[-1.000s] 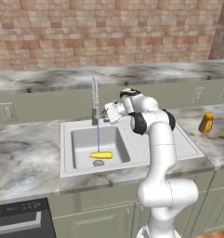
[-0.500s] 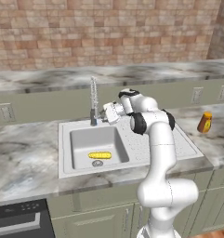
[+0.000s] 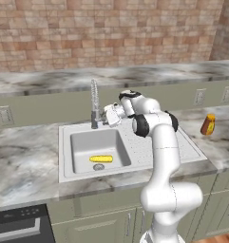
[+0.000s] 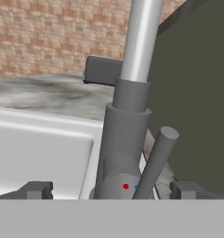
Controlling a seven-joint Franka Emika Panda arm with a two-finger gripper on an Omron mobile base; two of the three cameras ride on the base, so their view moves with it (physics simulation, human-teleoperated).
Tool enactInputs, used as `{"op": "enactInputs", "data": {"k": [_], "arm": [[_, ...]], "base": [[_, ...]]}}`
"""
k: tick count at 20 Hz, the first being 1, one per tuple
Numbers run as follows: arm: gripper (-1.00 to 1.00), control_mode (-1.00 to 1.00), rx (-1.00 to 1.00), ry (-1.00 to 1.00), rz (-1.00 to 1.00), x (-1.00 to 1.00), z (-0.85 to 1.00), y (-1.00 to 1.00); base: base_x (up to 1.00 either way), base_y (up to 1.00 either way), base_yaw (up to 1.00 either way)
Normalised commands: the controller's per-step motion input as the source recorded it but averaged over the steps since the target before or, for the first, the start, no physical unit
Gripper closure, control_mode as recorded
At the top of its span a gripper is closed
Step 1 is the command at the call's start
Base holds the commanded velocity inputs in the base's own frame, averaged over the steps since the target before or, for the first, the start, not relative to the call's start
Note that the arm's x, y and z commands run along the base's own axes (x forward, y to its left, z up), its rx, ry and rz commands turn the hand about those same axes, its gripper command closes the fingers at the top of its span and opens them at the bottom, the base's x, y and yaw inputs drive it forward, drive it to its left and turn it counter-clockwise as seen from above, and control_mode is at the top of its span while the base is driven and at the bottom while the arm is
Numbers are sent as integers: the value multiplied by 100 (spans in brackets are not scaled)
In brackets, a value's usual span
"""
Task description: Turn on the sink faucet. Then move the corn from the counter to the sink. Turn off the sink. Move the vegetable from the sink to the pot next to the stove. Finally move the pot to the rear left burner.
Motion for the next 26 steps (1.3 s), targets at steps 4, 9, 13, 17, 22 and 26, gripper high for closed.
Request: {"op": "enactInputs", "data": {"k": [4,9,13,17,22,26], "arm": [[-100,-100,0,0,0,0,-1,-8],[-100,-100,0,0,0,0,-1,-29],[-100,-100,0,0,0,0,0,-30],[-100,-100,0,-1,0,-15,0,-18],[-100,-100,0,-6,0,-65,1,0],[-100,-100,0,-6,-1,-77,8,0]], "base": [[0,0,0],[0,0,0],[0,0,0],[0,0,0],[0,0,0],[0,0,0]]}}
